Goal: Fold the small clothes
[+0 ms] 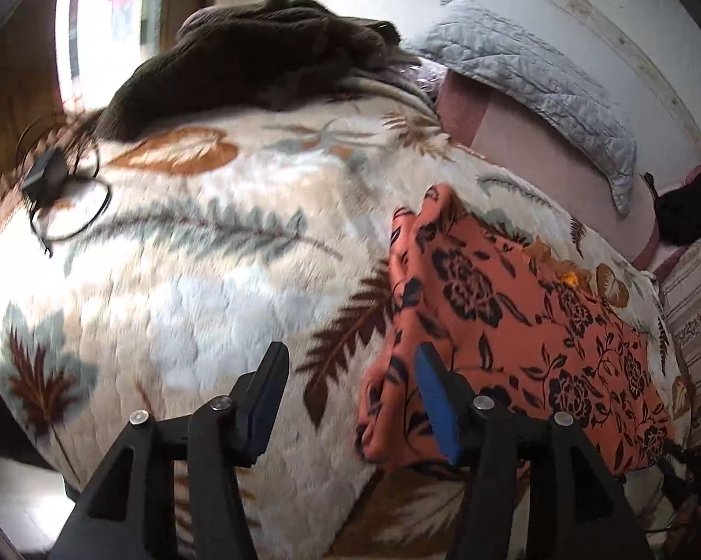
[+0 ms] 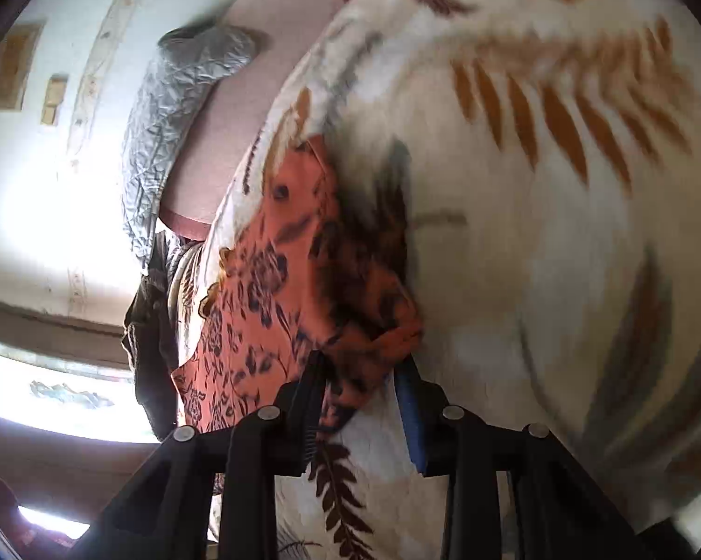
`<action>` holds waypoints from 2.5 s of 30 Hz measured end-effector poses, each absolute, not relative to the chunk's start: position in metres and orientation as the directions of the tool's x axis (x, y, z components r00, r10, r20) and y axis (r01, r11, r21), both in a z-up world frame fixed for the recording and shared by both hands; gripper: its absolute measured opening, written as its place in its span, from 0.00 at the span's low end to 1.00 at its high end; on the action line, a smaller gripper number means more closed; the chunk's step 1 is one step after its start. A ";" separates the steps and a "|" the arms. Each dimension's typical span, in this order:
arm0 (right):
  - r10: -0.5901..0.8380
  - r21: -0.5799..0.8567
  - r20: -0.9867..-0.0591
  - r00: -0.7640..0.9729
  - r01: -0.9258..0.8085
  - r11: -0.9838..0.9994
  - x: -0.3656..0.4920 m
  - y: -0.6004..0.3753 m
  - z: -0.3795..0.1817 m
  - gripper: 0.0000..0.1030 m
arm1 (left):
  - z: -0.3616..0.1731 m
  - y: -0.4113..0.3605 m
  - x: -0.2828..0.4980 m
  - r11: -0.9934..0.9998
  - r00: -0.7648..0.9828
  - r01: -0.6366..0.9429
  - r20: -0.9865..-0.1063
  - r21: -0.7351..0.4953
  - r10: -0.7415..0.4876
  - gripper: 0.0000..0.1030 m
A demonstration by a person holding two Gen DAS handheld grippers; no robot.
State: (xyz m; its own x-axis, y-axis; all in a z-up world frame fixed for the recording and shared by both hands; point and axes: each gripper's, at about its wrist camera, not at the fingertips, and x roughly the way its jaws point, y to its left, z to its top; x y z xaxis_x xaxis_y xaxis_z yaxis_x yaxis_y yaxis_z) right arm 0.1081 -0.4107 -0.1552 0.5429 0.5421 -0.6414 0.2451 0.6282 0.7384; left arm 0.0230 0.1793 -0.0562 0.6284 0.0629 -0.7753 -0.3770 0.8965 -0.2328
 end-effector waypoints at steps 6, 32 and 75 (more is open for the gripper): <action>0.457 0.604 -0.704 0.543 0.119 0.788 0.188 -0.414 -0.124 0.32 | -0.056 0.181 0.104 0.939 0.611 -0.264 -0.792 -0.219 -0.013 0.64; 0.346 0.418 -0.690 0.636 -0.040 0.907 0.263 -0.364 -0.073 0.10 | -0.034 0.153 0.146 0.967 0.693 -0.212 -0.719 -0.142 0.046 0.02; 0.672 0.771 -0.554 0.492 -0.001 0.637 0.149 -0.327 -0.127 0.80 | -0.042 0.090 0.055 0.984 0.649 -0.154 -0.760 -0.086 0.035 0.63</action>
